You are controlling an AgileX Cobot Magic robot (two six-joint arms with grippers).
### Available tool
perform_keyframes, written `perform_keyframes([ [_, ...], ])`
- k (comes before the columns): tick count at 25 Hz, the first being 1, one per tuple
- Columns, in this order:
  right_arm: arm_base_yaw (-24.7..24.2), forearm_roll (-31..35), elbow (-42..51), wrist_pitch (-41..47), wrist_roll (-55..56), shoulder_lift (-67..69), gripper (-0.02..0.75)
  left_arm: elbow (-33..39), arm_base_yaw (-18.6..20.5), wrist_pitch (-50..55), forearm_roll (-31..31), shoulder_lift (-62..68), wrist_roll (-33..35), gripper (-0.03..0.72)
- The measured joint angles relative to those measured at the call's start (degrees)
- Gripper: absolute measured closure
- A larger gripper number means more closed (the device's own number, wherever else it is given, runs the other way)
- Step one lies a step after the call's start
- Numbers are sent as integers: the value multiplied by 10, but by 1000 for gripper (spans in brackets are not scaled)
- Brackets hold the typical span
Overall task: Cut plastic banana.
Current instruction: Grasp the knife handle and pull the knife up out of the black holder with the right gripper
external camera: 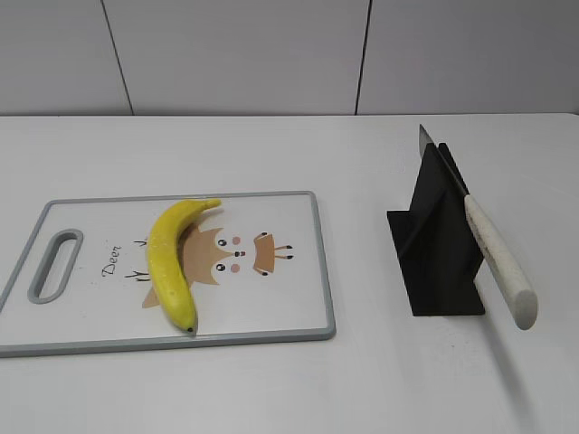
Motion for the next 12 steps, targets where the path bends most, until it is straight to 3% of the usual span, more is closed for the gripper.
perform_keyframes([
  [12,0,0,0,0,0,0,148,0,0,0,0,0,0,126],
])
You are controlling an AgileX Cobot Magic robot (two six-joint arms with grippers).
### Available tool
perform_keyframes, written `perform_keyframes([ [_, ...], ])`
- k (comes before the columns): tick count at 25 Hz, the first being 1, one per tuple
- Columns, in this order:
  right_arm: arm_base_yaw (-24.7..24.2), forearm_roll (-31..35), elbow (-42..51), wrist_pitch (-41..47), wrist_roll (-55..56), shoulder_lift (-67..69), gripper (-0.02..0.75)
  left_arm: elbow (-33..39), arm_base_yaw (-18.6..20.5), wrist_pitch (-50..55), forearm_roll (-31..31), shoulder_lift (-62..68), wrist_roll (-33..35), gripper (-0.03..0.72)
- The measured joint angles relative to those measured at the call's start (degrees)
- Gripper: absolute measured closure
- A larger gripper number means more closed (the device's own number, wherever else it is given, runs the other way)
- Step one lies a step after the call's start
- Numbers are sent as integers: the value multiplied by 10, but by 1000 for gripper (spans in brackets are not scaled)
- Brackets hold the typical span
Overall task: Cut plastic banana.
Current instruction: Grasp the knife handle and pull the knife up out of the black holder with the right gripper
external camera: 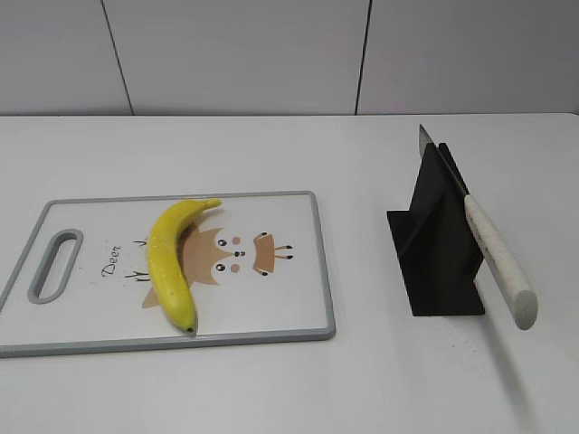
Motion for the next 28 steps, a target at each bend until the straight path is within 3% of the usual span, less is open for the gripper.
perform_keyframes([
  [17,0,0,0,0,0,0,148,0,0,0,0,0,0,176],
  [23,0,0,0,0,0,0,148,0,0,0,0,0,0,79],
  [28,0,1,-23,4,0,22,148,0,0,0,0,0,0,66],
])
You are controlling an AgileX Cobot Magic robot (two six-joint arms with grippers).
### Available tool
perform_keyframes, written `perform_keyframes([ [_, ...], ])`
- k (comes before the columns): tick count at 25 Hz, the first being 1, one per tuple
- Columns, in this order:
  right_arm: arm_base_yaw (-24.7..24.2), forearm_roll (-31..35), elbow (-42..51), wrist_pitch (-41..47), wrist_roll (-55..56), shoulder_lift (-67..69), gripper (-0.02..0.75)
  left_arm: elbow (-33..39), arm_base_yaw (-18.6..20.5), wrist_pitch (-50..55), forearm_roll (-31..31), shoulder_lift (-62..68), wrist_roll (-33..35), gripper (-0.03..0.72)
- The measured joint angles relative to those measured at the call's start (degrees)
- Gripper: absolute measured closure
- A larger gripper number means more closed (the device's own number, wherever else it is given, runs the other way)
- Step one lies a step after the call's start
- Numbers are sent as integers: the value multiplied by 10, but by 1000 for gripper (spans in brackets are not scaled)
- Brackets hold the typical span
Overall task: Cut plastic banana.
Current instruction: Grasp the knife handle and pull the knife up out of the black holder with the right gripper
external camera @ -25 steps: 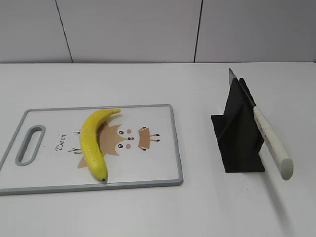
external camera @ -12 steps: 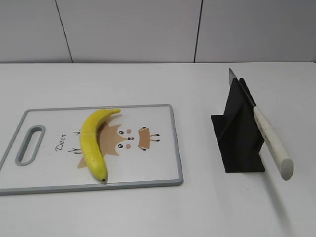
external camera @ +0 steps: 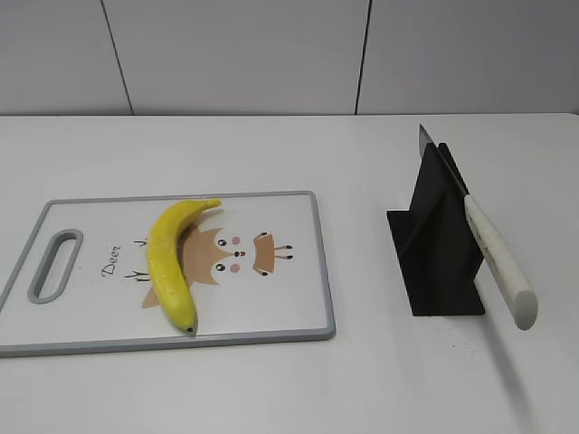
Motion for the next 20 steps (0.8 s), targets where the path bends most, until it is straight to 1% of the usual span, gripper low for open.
perform_keyframes([
  [3,0,0,-35,15,0,42,148,0,0,0,0,0,7,66],
  [9,0,2,-111,93,0,158,148,0,0,0,0,0,44,95],
  [12,0,7,-145,126,0,216,148,0,0,1,-1,0,57,98],
  [20,0,32,-213,134,6,327,148,0,0,2,-2,0,61,99],
])
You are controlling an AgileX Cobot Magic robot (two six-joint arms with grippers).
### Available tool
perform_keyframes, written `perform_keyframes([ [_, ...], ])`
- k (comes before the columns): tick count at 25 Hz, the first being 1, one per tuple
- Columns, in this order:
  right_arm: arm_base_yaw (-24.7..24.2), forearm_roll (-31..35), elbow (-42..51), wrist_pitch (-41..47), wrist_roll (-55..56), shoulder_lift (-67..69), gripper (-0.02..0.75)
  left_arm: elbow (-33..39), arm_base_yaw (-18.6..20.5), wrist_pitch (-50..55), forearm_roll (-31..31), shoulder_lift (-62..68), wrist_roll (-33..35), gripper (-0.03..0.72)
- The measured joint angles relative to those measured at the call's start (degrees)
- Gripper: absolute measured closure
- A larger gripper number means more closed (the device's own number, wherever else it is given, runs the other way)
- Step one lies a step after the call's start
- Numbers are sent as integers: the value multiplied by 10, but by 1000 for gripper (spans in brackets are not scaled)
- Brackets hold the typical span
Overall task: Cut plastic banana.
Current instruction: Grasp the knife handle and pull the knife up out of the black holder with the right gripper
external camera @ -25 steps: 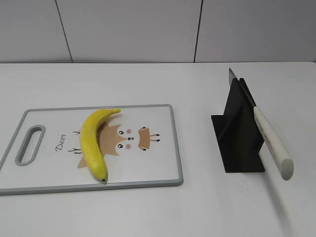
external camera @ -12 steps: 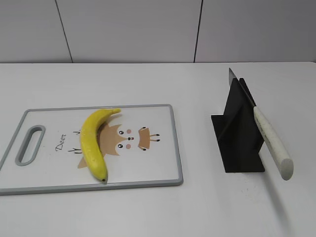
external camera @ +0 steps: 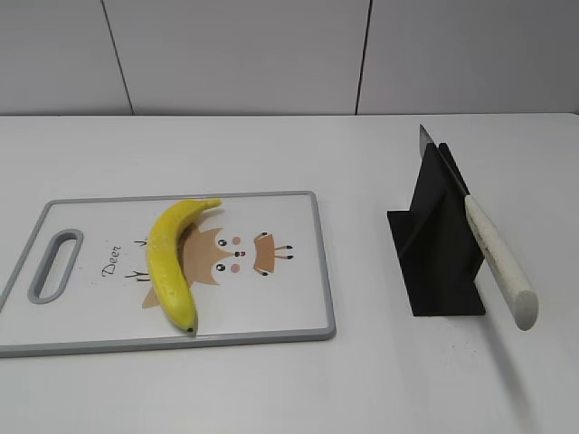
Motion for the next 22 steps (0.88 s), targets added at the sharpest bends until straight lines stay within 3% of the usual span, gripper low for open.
perform_keyframes([
  [6,0,41,-9,0,12,52,148,0,0,2,-20,0,19,99],
  [16,0,55,-40,1,12,130,148,0,0,2,-29,0,26,99],
  [22,41,48,-97,1,19,211,191,0,0,2,-29,0,26,99],
])
